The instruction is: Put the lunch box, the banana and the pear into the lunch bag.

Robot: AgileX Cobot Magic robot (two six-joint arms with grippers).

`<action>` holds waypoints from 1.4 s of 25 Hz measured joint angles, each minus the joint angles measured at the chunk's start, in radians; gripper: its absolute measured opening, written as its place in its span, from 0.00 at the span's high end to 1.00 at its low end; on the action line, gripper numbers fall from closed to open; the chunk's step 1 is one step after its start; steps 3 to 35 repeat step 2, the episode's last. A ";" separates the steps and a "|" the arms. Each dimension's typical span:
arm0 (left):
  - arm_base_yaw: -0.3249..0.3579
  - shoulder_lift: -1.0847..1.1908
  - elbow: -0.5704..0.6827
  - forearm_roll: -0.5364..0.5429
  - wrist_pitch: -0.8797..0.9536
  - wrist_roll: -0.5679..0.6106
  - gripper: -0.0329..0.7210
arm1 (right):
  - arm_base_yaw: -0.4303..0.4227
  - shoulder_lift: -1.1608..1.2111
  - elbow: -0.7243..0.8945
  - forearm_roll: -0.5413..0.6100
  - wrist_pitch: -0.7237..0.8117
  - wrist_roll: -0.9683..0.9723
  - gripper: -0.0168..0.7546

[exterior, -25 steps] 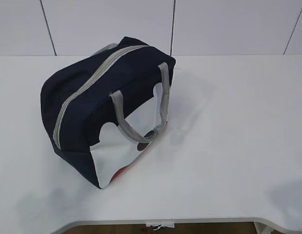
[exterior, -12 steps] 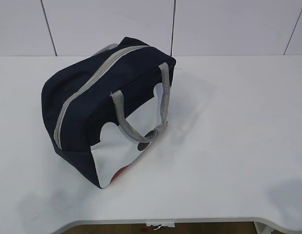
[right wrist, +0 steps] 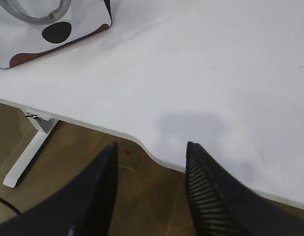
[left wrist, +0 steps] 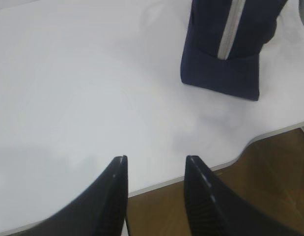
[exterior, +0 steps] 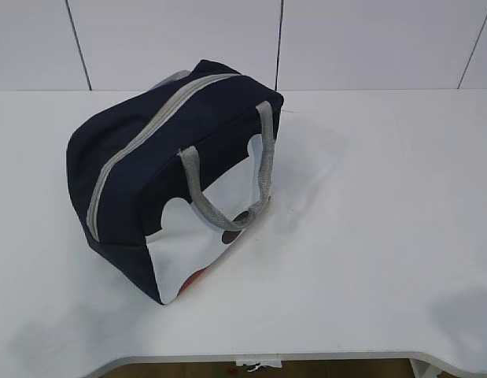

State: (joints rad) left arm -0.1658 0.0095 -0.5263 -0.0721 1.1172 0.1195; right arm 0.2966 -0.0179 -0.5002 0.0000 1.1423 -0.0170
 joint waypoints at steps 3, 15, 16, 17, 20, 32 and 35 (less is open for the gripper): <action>0.031 0.000 0.000 0.000 0.000 0.000 0.58 | 0.000 0.000 0.000 0.000 0.000 0.000 0.51; 0.031 0.000 0.000 0.000 0.000 0.000 0.58 | 0.000 0.000 0.000 0.000 0.000 0.000 0.51; 0.031 0.000 0.000 0.000 0.000 0.000 0.58 | 0.000 0.000 0.000 0.000 0.000 0.000 0.51; 0.031 0.000 0.000 0.000 0.000 0.000 0.58 | 0.000 0.000 0.000 0.000 0.000 0.000 0.51; 0.031 0.000 0.000 0.000 0.000 0.000 0.58 | 0.000 0.000 0.000 0.000 0.000 0.000 0.51; 0.031 0.000 0.000 0.000 0.000 0.000 0.58 | 0.000 0.000 0.000 0.000 0.000 0.000 0.51; 0.031 0.000 0.000 0.000 0.000 0.000 0.58 | 0.000 0.000 0.000 0.000 0.000 0.000 0.51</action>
